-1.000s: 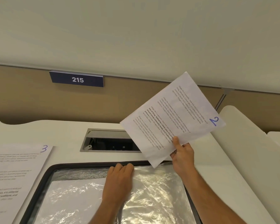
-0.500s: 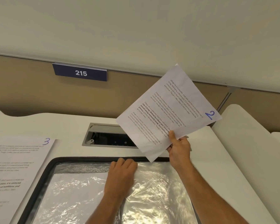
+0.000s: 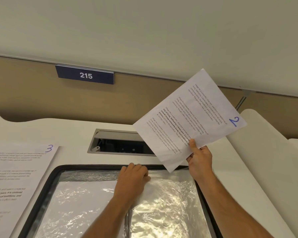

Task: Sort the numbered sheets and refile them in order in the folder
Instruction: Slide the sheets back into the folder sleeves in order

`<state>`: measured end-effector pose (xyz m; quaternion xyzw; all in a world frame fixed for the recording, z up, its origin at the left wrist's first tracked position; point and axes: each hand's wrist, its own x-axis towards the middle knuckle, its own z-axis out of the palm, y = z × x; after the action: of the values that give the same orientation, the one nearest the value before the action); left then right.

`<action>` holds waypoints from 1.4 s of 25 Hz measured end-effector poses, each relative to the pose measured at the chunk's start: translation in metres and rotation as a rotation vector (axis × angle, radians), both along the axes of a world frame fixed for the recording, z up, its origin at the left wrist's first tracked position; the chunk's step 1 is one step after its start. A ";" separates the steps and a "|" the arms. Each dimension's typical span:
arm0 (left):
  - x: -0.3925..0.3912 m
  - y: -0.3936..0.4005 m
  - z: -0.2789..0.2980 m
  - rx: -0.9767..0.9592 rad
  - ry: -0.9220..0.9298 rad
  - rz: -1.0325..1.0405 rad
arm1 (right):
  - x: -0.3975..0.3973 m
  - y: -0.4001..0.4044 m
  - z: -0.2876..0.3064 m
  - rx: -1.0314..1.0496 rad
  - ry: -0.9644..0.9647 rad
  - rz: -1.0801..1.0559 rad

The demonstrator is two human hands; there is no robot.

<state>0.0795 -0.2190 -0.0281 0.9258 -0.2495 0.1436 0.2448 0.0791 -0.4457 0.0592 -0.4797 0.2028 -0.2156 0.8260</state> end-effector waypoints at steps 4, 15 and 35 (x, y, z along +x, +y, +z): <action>-0.006 -0.002 -0.001 0.115 -0.098 -0.054 | -0.002 -0.004 0.003 0.000 0.008 -0.021; -0.018 -0.001 -0.007 0.166 -0.218 -0.104 | 0.004 0.008 0.011 -0.136 -0.028 0.065; -0.013 0.007 0.005 0.109 -0.060 -0.192 | -0.002 -0.008 0.029 -0.161 -0.040 0.088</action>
<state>0.0666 -0.2125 -0.0227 0.9049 -0.3518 0.1331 0.1992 0.0772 -0.4536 0.0879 -0.5486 0.1468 -0.2043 0.7973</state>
